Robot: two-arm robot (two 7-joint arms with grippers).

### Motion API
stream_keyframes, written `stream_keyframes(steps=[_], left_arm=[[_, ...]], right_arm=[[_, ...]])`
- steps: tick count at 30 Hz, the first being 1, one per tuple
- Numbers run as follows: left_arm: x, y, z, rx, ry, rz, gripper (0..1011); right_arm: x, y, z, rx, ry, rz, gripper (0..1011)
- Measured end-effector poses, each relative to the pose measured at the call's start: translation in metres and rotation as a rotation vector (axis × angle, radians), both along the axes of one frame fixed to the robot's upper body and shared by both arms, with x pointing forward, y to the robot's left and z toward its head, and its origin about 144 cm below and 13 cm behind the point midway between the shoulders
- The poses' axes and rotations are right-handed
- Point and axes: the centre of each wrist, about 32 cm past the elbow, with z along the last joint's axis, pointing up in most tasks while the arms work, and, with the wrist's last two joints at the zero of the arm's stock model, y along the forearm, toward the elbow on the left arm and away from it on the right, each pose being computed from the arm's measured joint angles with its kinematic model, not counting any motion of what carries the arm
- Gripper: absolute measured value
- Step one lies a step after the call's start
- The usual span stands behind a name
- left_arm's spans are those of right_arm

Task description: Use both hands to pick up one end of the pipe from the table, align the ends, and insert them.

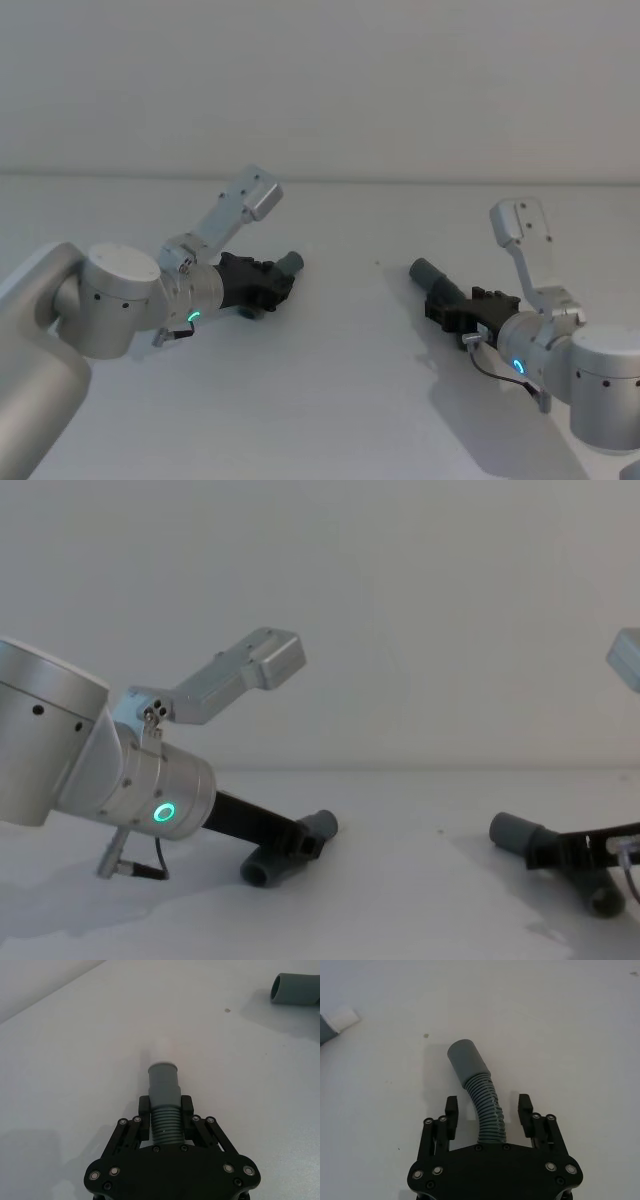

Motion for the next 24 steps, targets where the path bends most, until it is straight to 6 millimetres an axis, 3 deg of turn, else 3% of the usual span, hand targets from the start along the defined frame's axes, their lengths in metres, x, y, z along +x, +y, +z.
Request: stream_keyframes(steps=[7, 12, 19, 24], left_arm=[[0.0, 0.0, 0.0, 0.0, 0.0, 0.0, 342], [0.0, 0.0, 0.0, 0.0, 0.0, 0.0, 342], [0.0, 0.0, 0.0, 0.0, 0.0, 0.0, 342], [0.0, 0.0, 0.0, 0.0, 0.0, 0.0, 342]], right_arm=[[-0.0001, 0.0002, -0.0001, 0.0, 0.001, -0.001, 545], [-0.0001, 0.0002, -0.0001, 0.0, 0.002, -0.002, 327], [-0.0001, 0.0003, -0.0001, 0.0, 0.002, -0.002, 168], [-0.0001, 0.0004, -0.0001, 0.0, 0.002, -0.002, 141]])
